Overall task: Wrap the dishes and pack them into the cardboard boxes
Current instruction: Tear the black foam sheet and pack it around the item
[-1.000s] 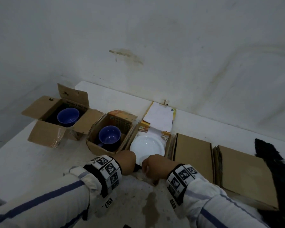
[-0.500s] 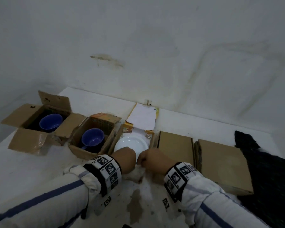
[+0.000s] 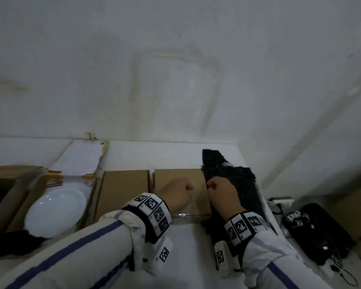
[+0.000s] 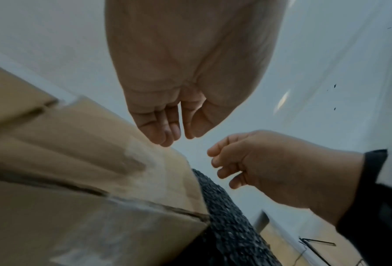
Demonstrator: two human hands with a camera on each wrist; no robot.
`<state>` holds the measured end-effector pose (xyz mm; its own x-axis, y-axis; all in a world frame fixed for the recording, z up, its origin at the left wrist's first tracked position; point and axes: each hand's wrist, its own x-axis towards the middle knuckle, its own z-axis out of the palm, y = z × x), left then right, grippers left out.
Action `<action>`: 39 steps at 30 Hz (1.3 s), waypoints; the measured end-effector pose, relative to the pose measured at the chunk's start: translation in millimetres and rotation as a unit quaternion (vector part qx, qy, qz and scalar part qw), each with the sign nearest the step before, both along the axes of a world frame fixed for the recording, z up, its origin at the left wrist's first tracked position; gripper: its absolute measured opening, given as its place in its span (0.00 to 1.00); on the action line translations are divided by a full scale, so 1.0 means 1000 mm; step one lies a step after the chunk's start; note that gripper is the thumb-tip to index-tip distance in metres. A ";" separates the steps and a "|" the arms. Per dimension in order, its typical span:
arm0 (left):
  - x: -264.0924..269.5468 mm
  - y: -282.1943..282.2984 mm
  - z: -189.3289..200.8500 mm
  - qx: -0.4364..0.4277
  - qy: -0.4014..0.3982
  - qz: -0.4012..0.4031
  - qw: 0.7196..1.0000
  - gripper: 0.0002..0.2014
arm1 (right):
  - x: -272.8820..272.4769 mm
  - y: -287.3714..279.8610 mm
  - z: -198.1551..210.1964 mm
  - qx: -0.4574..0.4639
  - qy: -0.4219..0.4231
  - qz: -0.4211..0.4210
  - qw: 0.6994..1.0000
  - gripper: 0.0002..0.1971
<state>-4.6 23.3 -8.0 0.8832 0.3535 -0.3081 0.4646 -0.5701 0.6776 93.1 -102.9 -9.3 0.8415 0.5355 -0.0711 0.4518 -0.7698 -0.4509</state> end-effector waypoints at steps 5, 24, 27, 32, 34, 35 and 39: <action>0.038 -0.043 -0.001 -0.011 0.014 -0.053 0.998 0.17 | 0.023 -0.051 -0.021 -0.195 -0.012 -0.018 0.981 0.18; 0.029 -0.040 0.014 -0.256 -0.154 0.030 0.954 0.38 | 0.038 -0.015 0.028 0.117 0.110 0.061 0.985 0.13; 0.011 -0.018 0.016 -0.237 -0.174 0.078 0.953 0.23 | 0.016 0.009 0.033 0.232 0.192 0.073 0.951 0.11; -0.043 0.034 0.019 -0.241 -0.206 0.214 0.924 0.04 | -0.028 0.058 0.034 0.307 0.344 0.112 0.880 0.10; -0.067 0.063 0.019 -0.201 -0.208 0.274 0.917 0.04 | -0.047 0.082 0.034 0.290 0.358 0.158 0.873 0.15; -0.080 0.076 0.018 -0.195 -0.208 0.301 0.910 0.04 | -0.057 0.095 0.034 0.271 0.359 0.187 0.873 0.16; -0.130 0.113 0.013 -0.251 -0.251 0.382 0.853 0.10 | -0.103 0.149 0.029 0.194 0.329 0.261 0.886 0.12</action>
<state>-135.1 136.1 5.1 0.5189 0.8203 -0.2406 0.1504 0.1894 0.9703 -10.4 46.6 19.8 0.3162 0.9315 -0.1795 0.2413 -0.2619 -0.9344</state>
